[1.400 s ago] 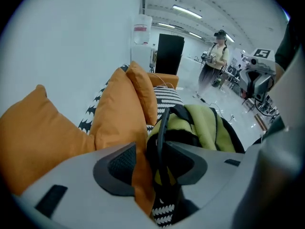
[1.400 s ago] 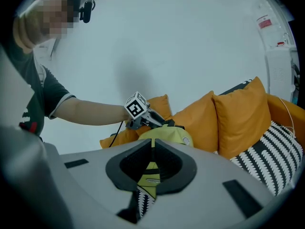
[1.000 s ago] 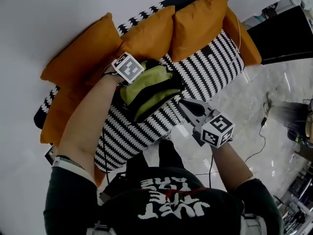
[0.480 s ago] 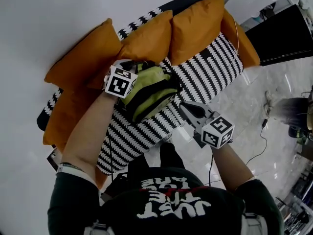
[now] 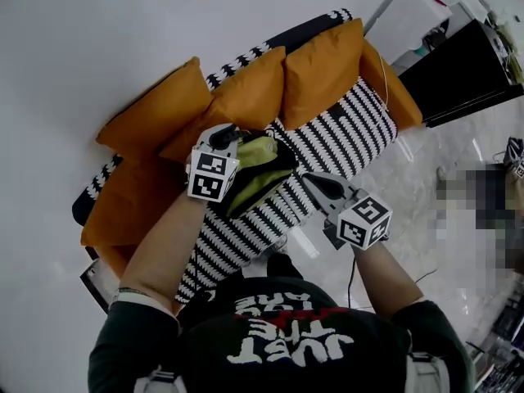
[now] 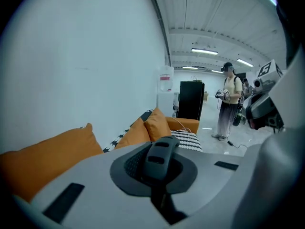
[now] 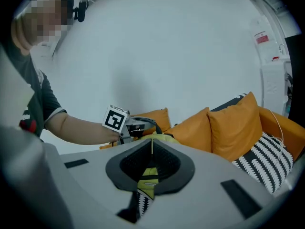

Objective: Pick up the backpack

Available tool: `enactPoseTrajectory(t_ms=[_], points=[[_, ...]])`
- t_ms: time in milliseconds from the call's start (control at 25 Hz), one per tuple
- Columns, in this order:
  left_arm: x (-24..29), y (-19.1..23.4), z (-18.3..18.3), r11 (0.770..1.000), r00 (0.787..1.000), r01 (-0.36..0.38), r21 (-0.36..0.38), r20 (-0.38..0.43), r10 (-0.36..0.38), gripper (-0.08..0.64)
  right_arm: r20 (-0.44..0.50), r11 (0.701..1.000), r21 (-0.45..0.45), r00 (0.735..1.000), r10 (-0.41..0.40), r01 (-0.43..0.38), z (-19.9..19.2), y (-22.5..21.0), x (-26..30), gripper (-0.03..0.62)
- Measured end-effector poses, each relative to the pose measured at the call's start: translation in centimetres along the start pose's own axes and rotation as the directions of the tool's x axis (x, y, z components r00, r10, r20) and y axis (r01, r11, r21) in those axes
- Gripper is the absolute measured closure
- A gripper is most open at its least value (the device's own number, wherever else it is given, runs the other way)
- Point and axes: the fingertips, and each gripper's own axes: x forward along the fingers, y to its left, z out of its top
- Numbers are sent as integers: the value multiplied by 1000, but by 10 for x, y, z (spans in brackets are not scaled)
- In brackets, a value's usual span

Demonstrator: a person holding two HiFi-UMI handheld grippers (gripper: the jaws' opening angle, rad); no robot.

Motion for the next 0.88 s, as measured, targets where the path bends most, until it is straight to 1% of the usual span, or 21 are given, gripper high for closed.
enactPoseTrajectory(t_ms=[160,320,480,680,880], points=[[-26,-18,22,999,1000,23,-34,20,-22,552,37,1000,-17,999,-11,12,21,8,-14,565],[-52,-26,55,998,998,16,-57,57,-12,552,76,999,-43,997,-19,22,43,18,-28,565],[-81,-24,108,1000,992,1,-21,124,1,552,123,996,-84,992,-19,30,69,27,-42,565],[-124,-18,189,999,980,-16,42,199,7,552,186,989,-134,982,-28,53,102,37,-67,565],[-168,-2,271,993,964,-50,105,264,20,552,252,980,-183,967,-33,81,146,45,-90,565]])
